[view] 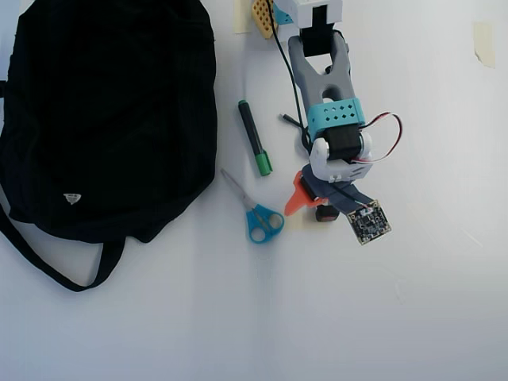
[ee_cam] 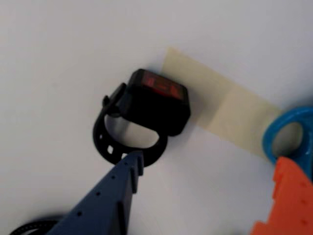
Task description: Put the bike light into the black bag
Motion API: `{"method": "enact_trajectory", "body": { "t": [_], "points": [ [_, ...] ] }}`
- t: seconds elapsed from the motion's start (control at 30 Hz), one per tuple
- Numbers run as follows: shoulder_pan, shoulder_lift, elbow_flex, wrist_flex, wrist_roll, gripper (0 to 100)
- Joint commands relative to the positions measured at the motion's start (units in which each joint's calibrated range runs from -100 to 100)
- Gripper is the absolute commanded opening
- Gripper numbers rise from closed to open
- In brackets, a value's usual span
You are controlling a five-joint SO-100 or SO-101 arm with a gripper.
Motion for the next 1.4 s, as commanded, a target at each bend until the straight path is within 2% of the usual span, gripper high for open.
{"method": "enact_trajectory", "body": {
  "t": [0.0, 0.43, 1.37],
  "points": [
    [-0.62, -0.97, -2.17, -0.74, -1.66, 34],
    [-0.99, -0.73, -2.17, -2.37, -3.55, 34],
    [-0.32, 3.17, -1.90, -4.78, -3.60, 34]
  ]
}}
